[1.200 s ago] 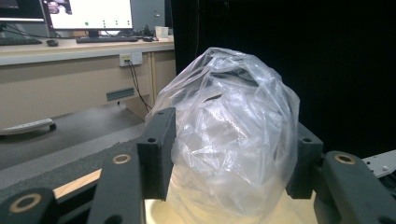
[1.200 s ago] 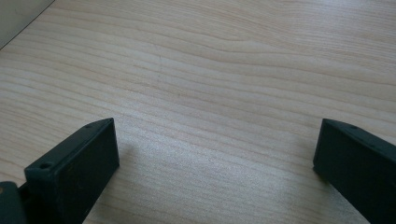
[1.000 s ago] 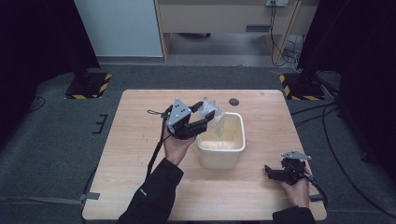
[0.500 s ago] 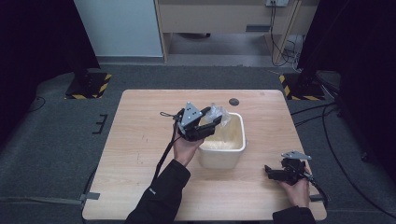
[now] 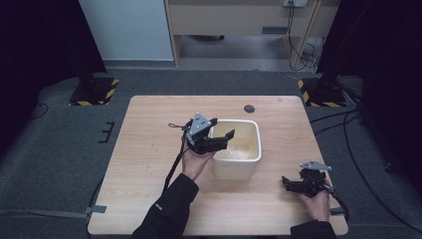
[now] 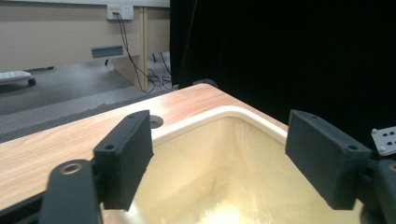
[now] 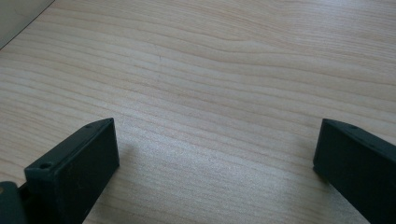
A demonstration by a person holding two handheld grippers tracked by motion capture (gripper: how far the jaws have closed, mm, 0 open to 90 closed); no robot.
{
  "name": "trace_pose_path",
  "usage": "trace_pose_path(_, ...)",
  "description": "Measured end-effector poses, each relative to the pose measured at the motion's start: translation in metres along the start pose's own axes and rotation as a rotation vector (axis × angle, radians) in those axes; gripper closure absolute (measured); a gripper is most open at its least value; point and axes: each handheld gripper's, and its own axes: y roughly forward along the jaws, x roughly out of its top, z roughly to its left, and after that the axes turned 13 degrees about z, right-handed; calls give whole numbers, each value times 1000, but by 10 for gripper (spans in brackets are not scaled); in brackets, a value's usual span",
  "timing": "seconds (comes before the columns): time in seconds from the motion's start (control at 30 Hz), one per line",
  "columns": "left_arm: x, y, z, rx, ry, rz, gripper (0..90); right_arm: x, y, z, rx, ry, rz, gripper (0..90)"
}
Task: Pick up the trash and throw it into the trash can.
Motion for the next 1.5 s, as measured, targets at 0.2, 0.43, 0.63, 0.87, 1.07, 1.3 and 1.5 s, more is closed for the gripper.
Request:
trace_pose_path(0.2, -9, -22, 10, 20, -14, -19, 179, 0, 0, 0, 0, -1, 0, 3)
trace_pose_path(0.43, -35, -51, 30, 75, -53, 3, 156, 0, 0, 0, 0, 0, 0, 3)
trace_pose_path(0.63, -52, -63, 38, 107, -63, 48, 147, 0, 0, 0, 0, 0, 0, 3)
trace_pose_path(0.87, -85, -80, 41, 147, -14, 129, 123, 0, 0, 0, 0, 0, 1, 3)
trace_pose_path(1.07, -112, -85, 46, 176, -4, 218, 115, 0, 0, 0, 0, 0, 0, 3)
trace_pose_path(1.3, -134, -88, 54, 195, -27, 306, 94, 0, 0, 0, 0, -1, 0, 3)
trace_pose_path(1.5, -151, -89, 61, 224, -38, 392, 92, 0, 0, 0, 0, -1, 0, 3)
